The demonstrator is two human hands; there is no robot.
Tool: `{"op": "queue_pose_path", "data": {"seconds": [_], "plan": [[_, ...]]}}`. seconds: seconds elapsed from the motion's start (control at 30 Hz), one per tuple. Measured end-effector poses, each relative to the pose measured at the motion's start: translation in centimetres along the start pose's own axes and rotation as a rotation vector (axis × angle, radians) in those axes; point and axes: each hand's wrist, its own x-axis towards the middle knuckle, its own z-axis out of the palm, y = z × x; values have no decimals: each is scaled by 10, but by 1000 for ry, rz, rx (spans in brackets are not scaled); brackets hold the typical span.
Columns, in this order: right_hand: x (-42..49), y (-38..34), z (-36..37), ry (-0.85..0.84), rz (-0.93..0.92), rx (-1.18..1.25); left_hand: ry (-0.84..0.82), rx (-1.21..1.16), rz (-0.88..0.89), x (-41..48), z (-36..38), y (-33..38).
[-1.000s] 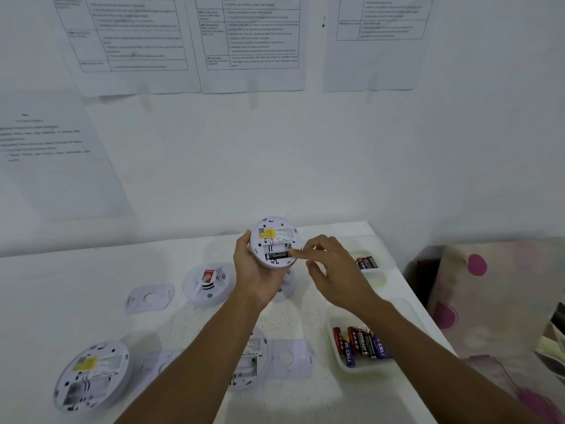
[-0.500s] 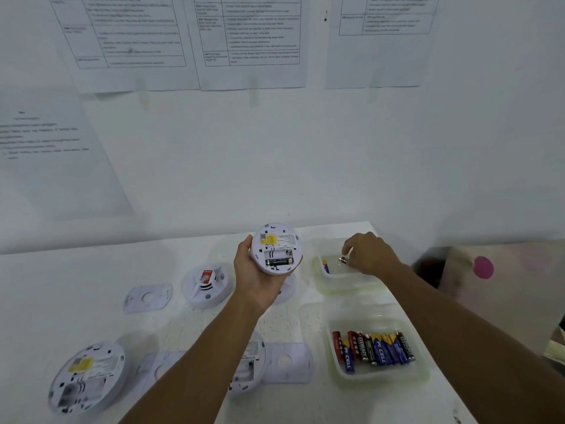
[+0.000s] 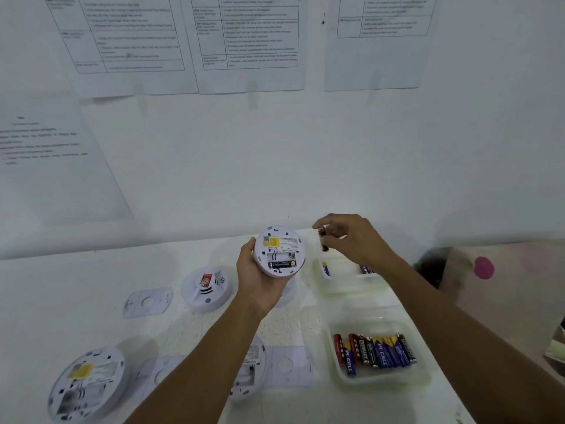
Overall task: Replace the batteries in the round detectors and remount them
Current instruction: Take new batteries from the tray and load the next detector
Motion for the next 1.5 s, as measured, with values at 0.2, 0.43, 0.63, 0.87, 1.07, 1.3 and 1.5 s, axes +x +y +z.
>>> {"op": "queue_pose_path", "data": {"seconds": [0.2,0.43,0.63,0.87,1.07,1.3,1.5], "plan": [[-18,-33,45,75,-332,-55,-2,1,-6,-7,6,-3],[-27,-21,85,260,-540,-382,60,78,-44,-14,4,4],[-35,-25,99,315,-350,-124,104,74,-67,-16,-2,7],[-25,-39,101,265,36,48,89,139,-4,-17,0,9],[-18,-43,92,181,324,-5,54,149,26,-20,-3,11],[-29,-42,89,79,210,144,66,126,40,-32,-10,20],[-24,-65,112,-10,162,369,18,109,83,-52,-31,58]]}}
